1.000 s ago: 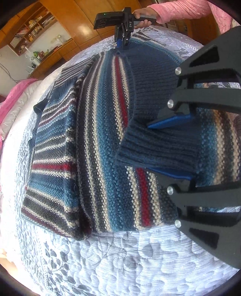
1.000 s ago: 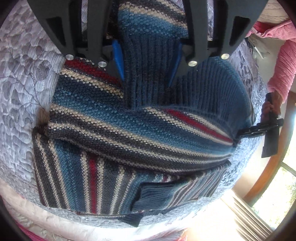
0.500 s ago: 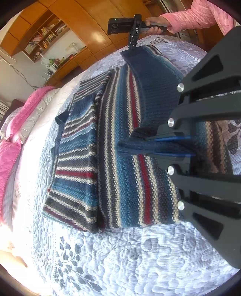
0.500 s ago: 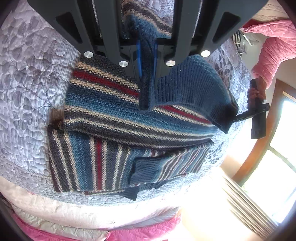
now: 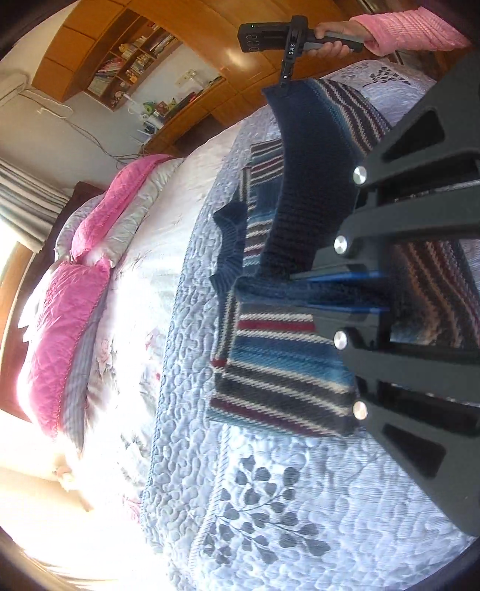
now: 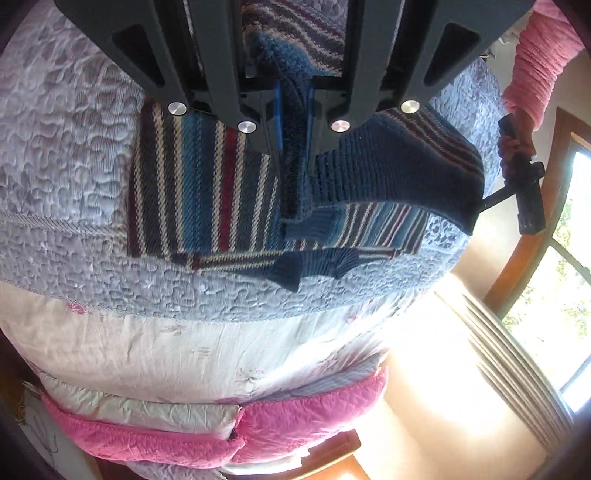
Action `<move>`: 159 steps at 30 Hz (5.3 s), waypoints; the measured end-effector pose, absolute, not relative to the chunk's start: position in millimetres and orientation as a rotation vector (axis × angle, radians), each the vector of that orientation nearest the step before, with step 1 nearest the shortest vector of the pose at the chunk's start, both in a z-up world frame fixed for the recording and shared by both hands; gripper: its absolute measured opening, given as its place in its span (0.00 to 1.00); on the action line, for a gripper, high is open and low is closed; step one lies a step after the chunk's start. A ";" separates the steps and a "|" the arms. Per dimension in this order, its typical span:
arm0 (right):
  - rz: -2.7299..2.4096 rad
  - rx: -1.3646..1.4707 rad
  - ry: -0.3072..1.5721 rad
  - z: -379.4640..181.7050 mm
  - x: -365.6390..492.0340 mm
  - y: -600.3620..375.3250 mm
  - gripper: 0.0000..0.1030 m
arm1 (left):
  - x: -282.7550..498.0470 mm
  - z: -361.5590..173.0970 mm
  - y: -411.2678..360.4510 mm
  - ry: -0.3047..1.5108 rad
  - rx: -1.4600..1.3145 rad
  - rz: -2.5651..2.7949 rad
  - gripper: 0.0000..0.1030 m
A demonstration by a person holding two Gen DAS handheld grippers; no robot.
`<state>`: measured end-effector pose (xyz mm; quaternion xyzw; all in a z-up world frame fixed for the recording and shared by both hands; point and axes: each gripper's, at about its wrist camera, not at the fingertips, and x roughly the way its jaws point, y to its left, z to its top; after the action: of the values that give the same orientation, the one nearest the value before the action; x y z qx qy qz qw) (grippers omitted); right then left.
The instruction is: Fold small clothes
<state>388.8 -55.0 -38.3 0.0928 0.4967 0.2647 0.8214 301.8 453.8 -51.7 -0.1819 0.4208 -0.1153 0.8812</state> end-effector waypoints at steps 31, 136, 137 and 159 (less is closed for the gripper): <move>0.292 0.241 1.221 -159.9 558.8 -40.7 0.16 | 469.8 -169.0 457.9 1.037 -0.376 -0.013 0.19; 0.413 0.493 1.303 -177.5 415.6 -141.6 0.35 | 331.5 -146.9 377.3 1.099 -0.315 -0.135 0.71; 0.419 0.492 1.294 -175.1 415.0 -141.8 0.35 | 331.5 -147.3 377.4 1.100 -0.314 -0.136 0.71; 0.345 0.493 1.343 -197.1 420.0 -140.9 0.36 | 333.6 -155.5 373.0 1.082 -0.279 -0.140 0.75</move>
<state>420.0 -140.9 -197.1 0.2250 0.6126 0.1573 0.7412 333.6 373.0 -155.5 -0.1321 0.5129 -0.0666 0.8456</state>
